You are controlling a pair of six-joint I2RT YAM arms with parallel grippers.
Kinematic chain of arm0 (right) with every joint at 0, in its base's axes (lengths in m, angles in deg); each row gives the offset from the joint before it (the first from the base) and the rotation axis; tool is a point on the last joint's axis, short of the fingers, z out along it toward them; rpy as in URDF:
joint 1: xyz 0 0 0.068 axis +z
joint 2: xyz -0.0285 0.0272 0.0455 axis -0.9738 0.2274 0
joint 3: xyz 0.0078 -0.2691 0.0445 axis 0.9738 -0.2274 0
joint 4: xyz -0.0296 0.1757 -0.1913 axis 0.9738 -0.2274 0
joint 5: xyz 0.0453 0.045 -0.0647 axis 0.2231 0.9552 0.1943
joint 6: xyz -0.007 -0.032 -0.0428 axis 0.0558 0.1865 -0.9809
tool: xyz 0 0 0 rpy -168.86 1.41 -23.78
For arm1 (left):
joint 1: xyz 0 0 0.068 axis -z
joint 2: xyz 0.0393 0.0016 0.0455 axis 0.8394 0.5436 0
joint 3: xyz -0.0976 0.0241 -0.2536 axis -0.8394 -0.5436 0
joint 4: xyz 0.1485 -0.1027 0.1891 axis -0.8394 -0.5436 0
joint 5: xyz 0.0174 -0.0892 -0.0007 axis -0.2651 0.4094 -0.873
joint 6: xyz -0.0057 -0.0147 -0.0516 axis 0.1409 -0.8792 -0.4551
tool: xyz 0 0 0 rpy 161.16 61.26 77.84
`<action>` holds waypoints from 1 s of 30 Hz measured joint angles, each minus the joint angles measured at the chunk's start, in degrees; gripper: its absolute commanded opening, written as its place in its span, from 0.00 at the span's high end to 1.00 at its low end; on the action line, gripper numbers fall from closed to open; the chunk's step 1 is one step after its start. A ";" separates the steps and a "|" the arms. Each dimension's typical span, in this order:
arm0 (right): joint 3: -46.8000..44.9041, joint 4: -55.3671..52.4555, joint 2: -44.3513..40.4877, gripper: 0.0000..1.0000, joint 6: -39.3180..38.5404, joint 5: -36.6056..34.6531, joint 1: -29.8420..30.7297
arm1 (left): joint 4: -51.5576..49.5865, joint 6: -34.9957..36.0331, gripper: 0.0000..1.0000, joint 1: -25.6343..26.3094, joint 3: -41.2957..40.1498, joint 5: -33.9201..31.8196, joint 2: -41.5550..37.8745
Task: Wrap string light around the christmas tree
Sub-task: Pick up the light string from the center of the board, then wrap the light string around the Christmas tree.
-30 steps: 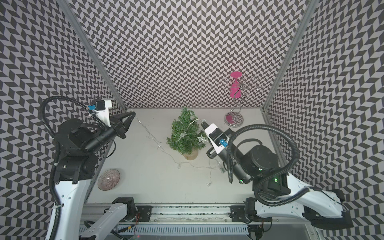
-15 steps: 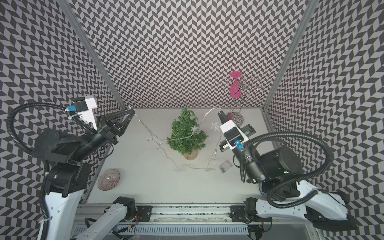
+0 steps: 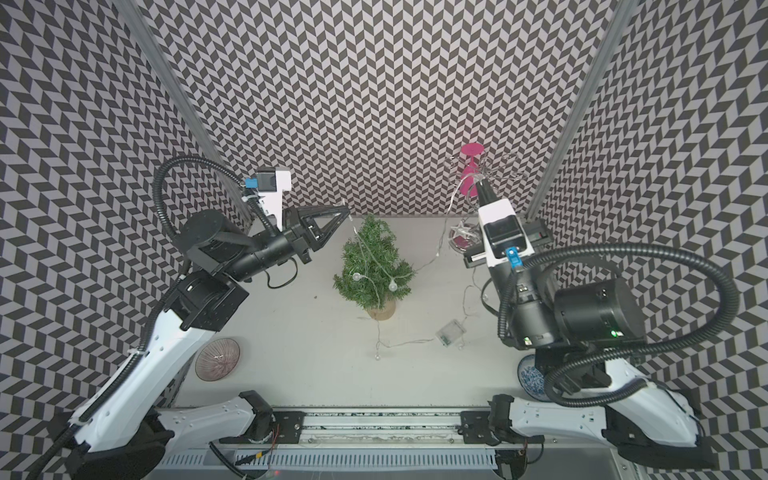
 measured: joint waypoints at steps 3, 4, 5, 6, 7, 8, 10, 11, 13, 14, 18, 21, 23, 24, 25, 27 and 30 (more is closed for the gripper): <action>2.86 -1.70 2.14 0.98 1.40 2.56 -5.55 | 0.31 0.90 1.00 3.28 5.60 -0.70 3.43; 3.89 -2.36 2.99 0.98 1.90 3.56 -7.17 | 0.20 1.20 1.00 4.09 7.41 -0.68 4.33; 4.94 -2.75 3.91 0.98 2.32 4.59 -8.46 | 0.04 1.60 1.00 4.81 9.44 -0.70 5.27; 5.70 -2.93 4.63 0.98 2.51 5.46 -9.35 | -0.13 1.86 1.00 5.29 11.30 -0.70 6.05; 6.58 -3.17 5.55 0.99 2.80 6.56 -10.43 | -0.39 2.12 1.00 5.57 13.20 -0.76 6.80; 7.39 -3.45 6.32 0.99 3.02 7.43 -11.39 | -0.61 2.36 1.00 5.68 14.84 -0.85 7.30; 8.92 -3.74 7.87 1.00 3.23 9.03 -13.18 | -0.96 2.64 1.00 5.90 16.68 -1.14 7.52; 9.60 -3.67 8.59 1.00 3.23 9.86 -14.12 | -1.09 2.78 1.00 6.03 17.46 -1.20 7.52; 10.29 -3.30 9.57 1.00 3.30 11.47 -15.85 | -1.29 3.02 1.00 6.58 18.86 -1.31 7.54; 10.62 -3.10 9.97 1.00 3.37 12.26 -16.63 | -1.36 3.19 1.00 7.21 19.56 -1.51 7.65; 13.94 -2.45 12.37 1.00 3.65 15.10 -19.47 | -1.81 4.57 1.00 10.03 22.84 -2.29 9.09; 15.76 -1.49 13.77 1.00 3.91 16.81 -21.57 | -2.91 6.38 1.00 10.54 25.81 -3.39 10.99; 16.85 -1.09 14.71 1.00 4.66 17.97 -23.43 | -3.98 7.56 1.00 10.16 27.47 -4.55 12.24; 17.33 -1.05 15.10 1.00 4.90 18.36 -24.22 | -4.48 7.96 1.00 9.62 28.04 -4.79 12.70; 17.75 -1.03 15.52 1.00 5.27 18.91 -25.20 | -4.96 8.15 1.00 8.74 28.48 -4.96 13.07; 17.97 -1.03 15.93 1.00 5.84 19.58 -26.62 | -5.49 8.17 1.00 6.03 28.57 -4.66 13.33; 17.97 -1.03 16.39 1.00 6.54 20.59 -28.63 | -5.27 7.82 1.00 0.44 27.54 -3.69 13.27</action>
